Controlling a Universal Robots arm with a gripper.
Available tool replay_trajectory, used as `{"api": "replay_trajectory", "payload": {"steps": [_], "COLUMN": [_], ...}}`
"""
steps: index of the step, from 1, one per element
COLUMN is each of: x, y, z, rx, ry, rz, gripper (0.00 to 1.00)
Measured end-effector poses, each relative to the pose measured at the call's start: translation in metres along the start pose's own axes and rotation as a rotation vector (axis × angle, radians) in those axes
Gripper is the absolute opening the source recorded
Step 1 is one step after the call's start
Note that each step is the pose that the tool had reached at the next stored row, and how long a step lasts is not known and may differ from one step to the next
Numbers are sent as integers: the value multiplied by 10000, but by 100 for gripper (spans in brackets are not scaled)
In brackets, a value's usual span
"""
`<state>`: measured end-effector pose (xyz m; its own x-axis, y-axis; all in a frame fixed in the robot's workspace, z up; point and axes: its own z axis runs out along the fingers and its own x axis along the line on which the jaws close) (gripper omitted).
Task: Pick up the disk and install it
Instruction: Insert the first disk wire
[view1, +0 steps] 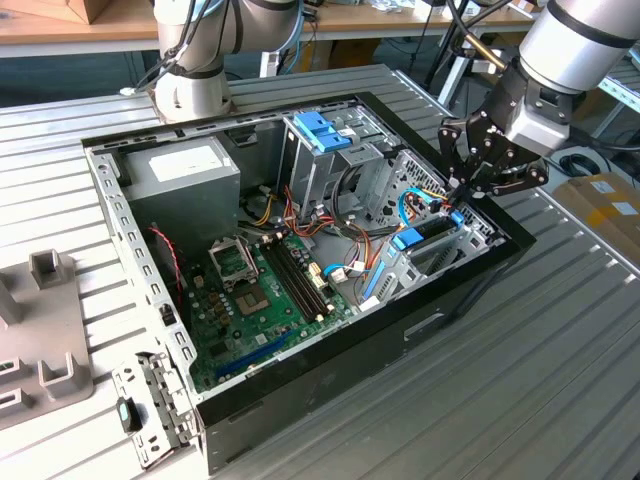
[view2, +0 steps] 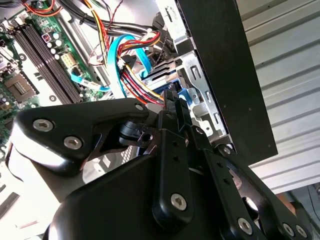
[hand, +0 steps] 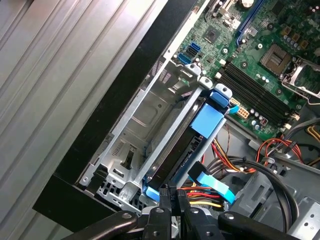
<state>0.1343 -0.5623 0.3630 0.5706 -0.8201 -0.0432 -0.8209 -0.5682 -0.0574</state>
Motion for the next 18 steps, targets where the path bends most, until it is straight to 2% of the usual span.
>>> {"api": "replay_trajectory", "payload": {"steps": [18], "x": [0], "y": [0], "z": [0], "rx": [16], "ry": [21], "rz": [365], "gripper": [17]}}
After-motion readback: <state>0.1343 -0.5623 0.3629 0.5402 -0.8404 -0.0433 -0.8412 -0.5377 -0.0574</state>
